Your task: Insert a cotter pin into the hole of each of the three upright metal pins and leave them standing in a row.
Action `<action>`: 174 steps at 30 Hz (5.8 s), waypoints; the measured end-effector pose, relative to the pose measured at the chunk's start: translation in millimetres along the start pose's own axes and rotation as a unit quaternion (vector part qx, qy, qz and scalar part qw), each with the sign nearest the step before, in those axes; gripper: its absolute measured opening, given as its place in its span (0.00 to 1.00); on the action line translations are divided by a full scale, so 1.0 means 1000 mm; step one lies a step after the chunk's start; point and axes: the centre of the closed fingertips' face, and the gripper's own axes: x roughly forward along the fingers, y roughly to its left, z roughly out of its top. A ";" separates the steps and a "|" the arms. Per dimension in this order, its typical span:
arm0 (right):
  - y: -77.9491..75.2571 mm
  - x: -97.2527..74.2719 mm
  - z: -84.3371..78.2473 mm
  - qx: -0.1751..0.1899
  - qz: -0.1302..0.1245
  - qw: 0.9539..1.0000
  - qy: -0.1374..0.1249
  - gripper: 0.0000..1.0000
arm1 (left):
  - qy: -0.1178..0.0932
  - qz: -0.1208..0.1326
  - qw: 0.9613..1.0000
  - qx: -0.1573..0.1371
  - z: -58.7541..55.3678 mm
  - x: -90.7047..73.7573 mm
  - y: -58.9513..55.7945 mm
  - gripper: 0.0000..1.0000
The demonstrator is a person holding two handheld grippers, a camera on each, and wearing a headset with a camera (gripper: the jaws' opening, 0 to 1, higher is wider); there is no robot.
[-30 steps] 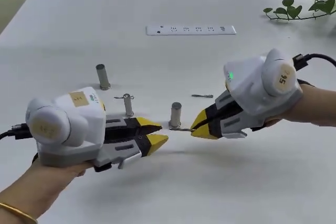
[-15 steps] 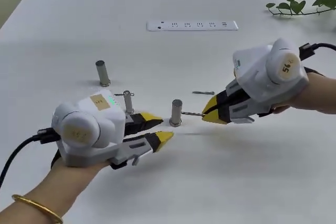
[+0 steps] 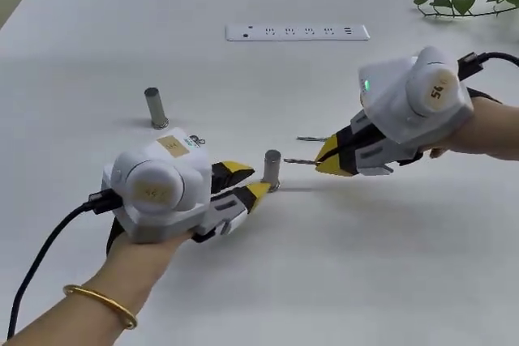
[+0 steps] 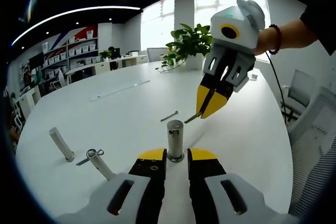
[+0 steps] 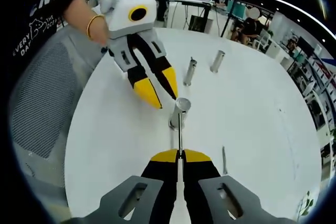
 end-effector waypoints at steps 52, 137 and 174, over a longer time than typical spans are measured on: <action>-0.007 0.009 0.012 -0.028 0.011 0.999 0.012 0.00 | 0.014 -0.007 1.000 0.010 -0.008 0.029 0.002 0.10; -0.003 0.016 0.041 -0.003 0.013 0.999 -0.045 0.00 | 0.006 -0.006 1.000 -0.011 -0.011 0.031 0.003 0.10; -0.003 0.040 0.055 0.105 0.019 0.990 -0.089 0.09 | 0.008 0.001 0.999 -0.053 -0.019 -0.007 0.006 0.38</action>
